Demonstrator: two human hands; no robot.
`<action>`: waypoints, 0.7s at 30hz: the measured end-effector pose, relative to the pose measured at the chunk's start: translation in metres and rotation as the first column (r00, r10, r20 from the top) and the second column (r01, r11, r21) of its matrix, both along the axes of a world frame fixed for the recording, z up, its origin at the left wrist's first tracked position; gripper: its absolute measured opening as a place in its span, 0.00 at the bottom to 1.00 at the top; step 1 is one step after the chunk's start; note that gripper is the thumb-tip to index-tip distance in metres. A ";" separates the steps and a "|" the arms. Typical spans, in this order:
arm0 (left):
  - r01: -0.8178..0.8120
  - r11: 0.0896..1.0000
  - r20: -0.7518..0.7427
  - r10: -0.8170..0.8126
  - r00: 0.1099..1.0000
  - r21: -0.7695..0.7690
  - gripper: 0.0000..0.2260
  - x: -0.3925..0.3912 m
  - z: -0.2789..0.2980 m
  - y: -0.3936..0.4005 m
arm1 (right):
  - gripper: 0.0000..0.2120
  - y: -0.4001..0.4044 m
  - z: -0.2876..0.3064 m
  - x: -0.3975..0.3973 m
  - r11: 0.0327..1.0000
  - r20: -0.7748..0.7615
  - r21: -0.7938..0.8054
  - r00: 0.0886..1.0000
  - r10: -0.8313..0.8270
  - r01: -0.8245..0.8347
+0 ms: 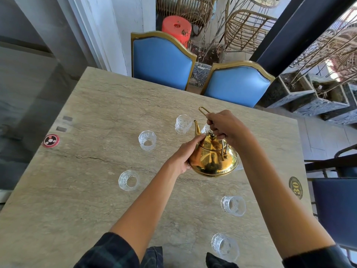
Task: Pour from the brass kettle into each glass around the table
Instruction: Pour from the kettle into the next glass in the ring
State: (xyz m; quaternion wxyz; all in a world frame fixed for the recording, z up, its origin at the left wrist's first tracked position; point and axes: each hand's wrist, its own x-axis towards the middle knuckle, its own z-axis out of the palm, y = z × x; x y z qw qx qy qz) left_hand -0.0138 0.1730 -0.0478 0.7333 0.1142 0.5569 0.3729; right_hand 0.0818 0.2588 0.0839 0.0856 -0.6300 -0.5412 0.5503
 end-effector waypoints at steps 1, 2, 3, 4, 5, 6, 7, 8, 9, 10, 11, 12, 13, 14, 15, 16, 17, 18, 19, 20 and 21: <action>0.002 1.000 -0.005 -0.002 1.000 -0.004 0.20 0.001 -0.001 0.000 | 0.15 0.000 0.000 0.001 1.000 0.000 -0.002 1.000 0.000 0.000; -0.001 1.000 -0.006 0.001 1.000 -0.005 0.20 0.002 -0.002 0.000 | 0.15 0.000 0.000 0.001 1.000 -0.002 -0.004 1.000 0.000 0.000; -0.004 1.000 -0.002 0.004 1.000 -0.004 0.20 0.002 -0.002 0.000 | 0.15 0.000 0.001 0.001 1.000 -0.002 -0.007 1.000 0.000 0.000; -0.007 1.000 0.000 0.007 1.000 -0.005 0.20 0.002 -0.001 0.000 | 0.15 0.000 0.001 0.002 1.000 -0.002 -0.008 1.000 0.000 0.000; -0.009 1.000 -0.002 0.009 1.000 -0.005 0.20 0.003 -0.002 0.000 | 0.15 0.000 0.001 0.002 1.000 -0.001 -0.007 1.000 0.002 -0.002; -0.009 1.000 -0.005 0.009 1.000 -0.008 0.21 0.003 -0.003 0.000 | 0.15 0.000 0.001 0.002 1.000 -0.002 -0.006 1.000 0.003 -0.003; -0.003 1.000 -0.008 0.003 1.000 -0.011 0.22 0.003 -0.004 0.001 | 0.15 0.000 0.001 0.002 1.000 -0.002 -0.005 1.000 0.005 -0.005; -0.005 1.000 -0.009 0.005 1.000 -0.013 0.22 0.003 -0.004 0.001 | 0.15 0.000 0.001 0.002 1.000 -0.003 -0.006 1.000 0.006 -0.006; -0.005 1.000 -0.008 0.004 1.000 -0.012 0.22 0.003 -0.004 0.001 | 0.15 0.001 0.001 0.001 1.000 -0.004 -0.007 1.000 0.007 -0.007; -0.006 1.000 -0.009 0.006 1.000 -0.014 0.22 0.003 -0.004 0.001 | 0.15 0.001 0.001 0.001 1.000 -0.006 -0.009 1.000 0.008 -0.008; -0.006 1.000 -0.009 0.006 1.000 -0.014 0.22 0.003 -0.005 0.001 | 0.15 0.001 0.001 0.001 1.000 -0.007 -0.011 1.000 0.008 -0.008; -0.008 1.000 -0.011 0.008 1.000 -0.017 0.23 0.003 -0.005 0.001 | 0.15 0.001 0.002 0.001 1.000 -0.006 -0.011 1.000 0.010 -0.010; -0.003 1.000 -0.014 0.003 1.000 -0.016 0.23 0.002 -0.006 0.001 | 0.15 0.001 0.002 0.001 1.000 -0.004 -0.011 1.000 0.011 -0.011; -0.003 1.000 -0.010 0.003 1.000 -0.015 0.23 0.002 -0.006 0.001 | 0.15 0.001 0.001 0.000 1.000 -0.004 -0.012 1.000 0.011 -0.011; -0.001 1.000 -0.005 0.000 1.000 -0.013 0.24 0.002 -0.007 0.001 | 0.15 0.002 0.001 0.000 1.000 -0.004 -0.013 1.000 0.009 -0.009; -0.001 1.000 0.001 0.001 1.000 -0.014 0.24 0.001 -0.007 0.002 | 0.15 0.002 0.001 -0.001 1.000 -0.004 -0.014 1.000 0.008 -0.008; 0.000 1.000 0.007 0.000 1.000 -0.015 0.24 0.001 -0.007 0.002 | 0.15 0.002 0.001 -0.002 1.000 -0.005 -0.016 1.000 0.006 -0.006; 0.003 1.000 0.010 -0.003 1.000 -0.015 0.24 0.000 -0.006 0.002 | 0.15 0.002 0.000 -0.003 1.000 -0.006 -0.017 1.000 0.004 -0.004; 0.007 1.000 0.011 -0.007 1.000 -0.017 0.23 -0.001 -0.006 0.002 | 0.15 0.001 0.000 -0.003 1.000 -0.007 -0.018 1.000 0.003 -0.004; 0.004 1.000 0.009 -0.004 1.000 -0.022 0.23 -0.002 -0.006 0.002 | 0.15 0.001 0.000 -0.004 1.000 -0.008 -0.019 1.000 0.004 -0.004; 0.005 1.000 0.004 -0.005 1.000 -0.023 0.23 -0.002 -0.007 0.002 | 0.15 0.001 0.000 -0.004 1.000 -0.008 -0.020 1.000 0.005 -0.005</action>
